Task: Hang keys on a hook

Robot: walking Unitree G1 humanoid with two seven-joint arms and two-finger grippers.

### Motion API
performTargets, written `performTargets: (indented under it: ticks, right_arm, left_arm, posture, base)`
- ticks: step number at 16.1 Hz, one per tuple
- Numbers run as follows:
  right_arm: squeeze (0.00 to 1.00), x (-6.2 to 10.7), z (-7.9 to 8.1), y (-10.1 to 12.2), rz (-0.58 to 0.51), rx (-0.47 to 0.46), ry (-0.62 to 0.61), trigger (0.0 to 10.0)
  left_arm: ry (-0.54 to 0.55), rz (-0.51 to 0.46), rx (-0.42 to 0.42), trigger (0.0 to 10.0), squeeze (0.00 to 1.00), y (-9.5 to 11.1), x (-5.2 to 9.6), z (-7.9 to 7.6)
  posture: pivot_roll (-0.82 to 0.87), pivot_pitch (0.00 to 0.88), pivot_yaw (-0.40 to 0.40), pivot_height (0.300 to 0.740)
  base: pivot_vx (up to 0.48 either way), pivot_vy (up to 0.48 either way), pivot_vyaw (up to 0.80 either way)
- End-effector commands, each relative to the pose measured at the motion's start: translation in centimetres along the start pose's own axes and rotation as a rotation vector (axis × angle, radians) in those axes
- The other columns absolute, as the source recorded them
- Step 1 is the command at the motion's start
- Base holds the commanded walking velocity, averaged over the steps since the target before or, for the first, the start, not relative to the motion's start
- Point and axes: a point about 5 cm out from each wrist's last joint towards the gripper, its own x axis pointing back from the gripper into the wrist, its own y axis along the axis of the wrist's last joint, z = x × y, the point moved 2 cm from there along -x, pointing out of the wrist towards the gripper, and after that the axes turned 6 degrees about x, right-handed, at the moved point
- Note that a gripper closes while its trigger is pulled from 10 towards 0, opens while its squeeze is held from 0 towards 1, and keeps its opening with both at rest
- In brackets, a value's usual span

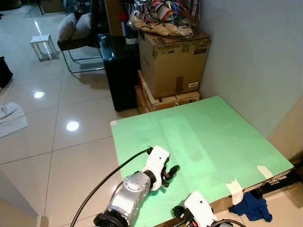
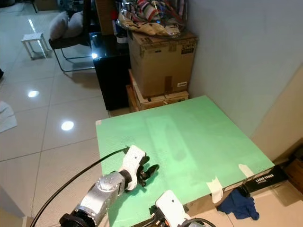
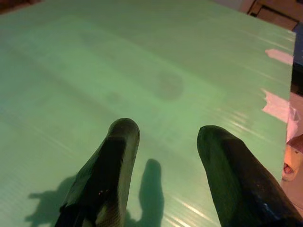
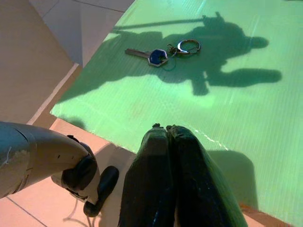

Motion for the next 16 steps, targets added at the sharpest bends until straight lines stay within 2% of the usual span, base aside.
performTargets:
  ticks: [1,2,6,8,9,10,16]
  right_arm:
    - [0.00,0.1,0.2,0.2,-0.009,0.001,0.001,10.0]
    - [0.00,0.1,0.2,0.2,-0.008,0.002,0.006,10.0]
    - [0.00,0.1,0.3,0.2,-0.009,0.005,0.013,10.0]
    - [0.00,0.3,0.5,0.2,-0.007,0.005,0.016,10.0]
    - [0.00,0.4,0.7,0.1,-0.005,0.002,0.017,10.0]
    - [0.00,0.4,0.8,0.0,-0.003,-0.003,0.019,10.0]
    - [0.00,0.5,1.1,-0.4,0.008,-0.010,0.024,10.0]
  left_arm:
    - [0.028,0.046,-0.017,10.0,0.49,-1.2,0.2,0.5]
    - [0.059,0.090,-0.048,10.0,0.98,-2.0,0.2,0.9]
    - [0.126,0.183,-0.106,10.0,1.00,-3.5,0.3,1.4]
    - [0.113,0.187,-0.092,10.0,1.00,-3.7,0.0,1.1]
    - [0.111,0.193,-0.085,10.0,0.20,-3.8,0.0,1.0]
    - [0.119,0.202,-0.087,10.0,0.00,-4.0,0.0,1.1]
    - [0.173,0.251,-0.088,10.0,0.00,-5.1,0.4,1.8]
  posture:
    - [-0.18,0.051,0.053,0.740]
    - [-0.18,0.050,0.051,0.740]
    - [-0.19,0.048,0.050,0.740]
    - [-0.19,0.049,0.050,0.740]
    - [-0.20,0.053,0.052,0.740]
    - [-0.21,0.055,0.053,0.740]
    - [-0.21,0.067,0.046,0.740]
  base:
    - [0.000,0.000,0.00]
    - [0.000,0.000,0.00]
    - [0.000,0.000,0.00]
    - [0.000,0.000,0.00]
    - [0.000,0.000,0.00]
    - [0.000,0.000,0.00]
    - [0.000,0.000,0.00]
